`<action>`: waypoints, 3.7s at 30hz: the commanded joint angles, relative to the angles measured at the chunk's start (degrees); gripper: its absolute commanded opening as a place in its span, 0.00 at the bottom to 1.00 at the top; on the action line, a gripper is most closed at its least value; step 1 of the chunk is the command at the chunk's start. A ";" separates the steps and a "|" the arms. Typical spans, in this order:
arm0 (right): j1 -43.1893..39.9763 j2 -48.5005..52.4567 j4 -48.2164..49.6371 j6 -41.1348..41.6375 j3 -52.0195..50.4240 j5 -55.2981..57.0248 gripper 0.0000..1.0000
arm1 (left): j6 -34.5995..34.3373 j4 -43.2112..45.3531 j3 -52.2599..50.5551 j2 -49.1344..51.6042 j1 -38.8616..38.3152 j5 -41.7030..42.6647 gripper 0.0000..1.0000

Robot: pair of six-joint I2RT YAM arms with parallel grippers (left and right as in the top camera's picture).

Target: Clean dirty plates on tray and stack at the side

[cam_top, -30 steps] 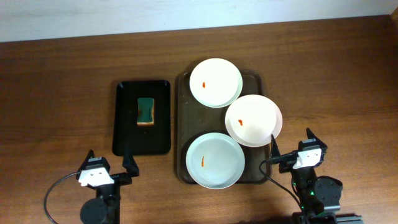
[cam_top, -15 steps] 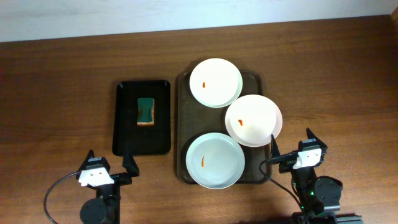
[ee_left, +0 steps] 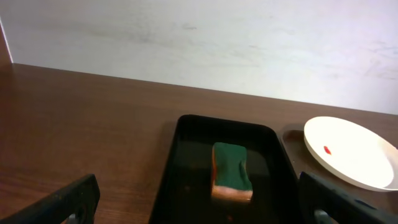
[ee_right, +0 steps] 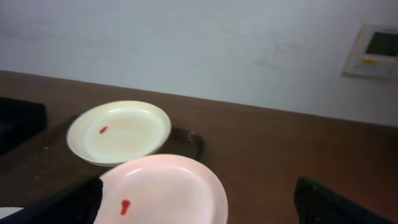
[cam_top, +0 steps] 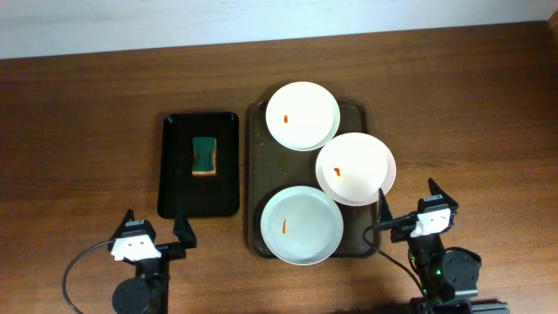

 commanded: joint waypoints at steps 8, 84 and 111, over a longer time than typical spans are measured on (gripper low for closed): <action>0.26 4.15 4.15 4.63 12.20 -10.01 0.98 | 2.01 9.31 8.98 2.01 -0.22 1.46 1.00; 0.37 87.56 -63.58 12.28 80.15 -5.42 0.78 | 1.73 -38.91 73.13 112.78 -10.14 -0.11 0.33; 1.75 102.84 -54.66 14.43 79.62 4.63 0.49 | 1.70 -50.75 91.73 106.25 -12.72 17.53 0.00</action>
